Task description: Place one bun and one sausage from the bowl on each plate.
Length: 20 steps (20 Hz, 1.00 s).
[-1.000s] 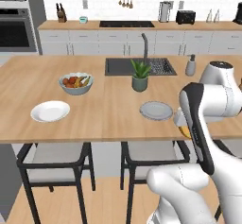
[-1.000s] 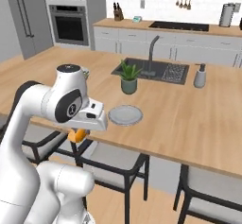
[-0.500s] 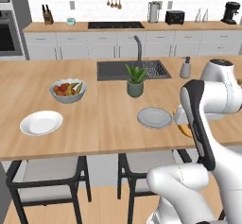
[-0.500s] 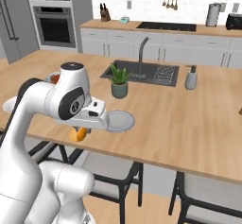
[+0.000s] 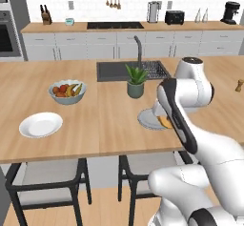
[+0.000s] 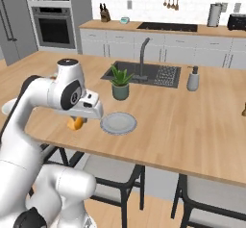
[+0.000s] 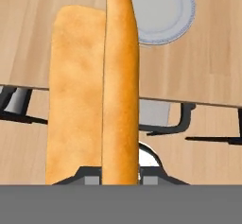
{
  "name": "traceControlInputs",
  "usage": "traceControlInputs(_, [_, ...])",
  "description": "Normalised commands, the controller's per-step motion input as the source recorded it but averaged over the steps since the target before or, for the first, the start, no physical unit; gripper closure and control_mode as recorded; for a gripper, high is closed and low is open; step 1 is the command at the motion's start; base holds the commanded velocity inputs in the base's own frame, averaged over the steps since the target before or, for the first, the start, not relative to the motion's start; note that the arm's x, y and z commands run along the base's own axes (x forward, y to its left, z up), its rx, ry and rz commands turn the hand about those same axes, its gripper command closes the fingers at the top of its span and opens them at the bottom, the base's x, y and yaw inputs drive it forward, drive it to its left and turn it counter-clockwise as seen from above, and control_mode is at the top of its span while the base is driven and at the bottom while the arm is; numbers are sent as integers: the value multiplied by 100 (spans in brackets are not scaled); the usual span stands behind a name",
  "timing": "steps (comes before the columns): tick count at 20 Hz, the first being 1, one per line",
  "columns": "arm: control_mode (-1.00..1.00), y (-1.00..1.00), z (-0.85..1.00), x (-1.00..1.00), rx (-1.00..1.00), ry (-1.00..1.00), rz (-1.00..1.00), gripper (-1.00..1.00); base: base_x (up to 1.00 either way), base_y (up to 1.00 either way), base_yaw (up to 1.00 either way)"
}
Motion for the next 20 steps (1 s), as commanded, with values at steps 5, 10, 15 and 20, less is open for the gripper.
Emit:
traceControlInputs(5, [-100,16,0,100,0,18,0,100,0,0,0])
traceControlInputs(10, [-100,-17,-9,99,0,43,-2,100,0,0,0])
traceControlInputs(15, [-100,-10,-96,63,0,25,0,100,0,0,0])
traceControlInputs(20, [-100,-7,-76,92,0,2,0,100,0,0,0])
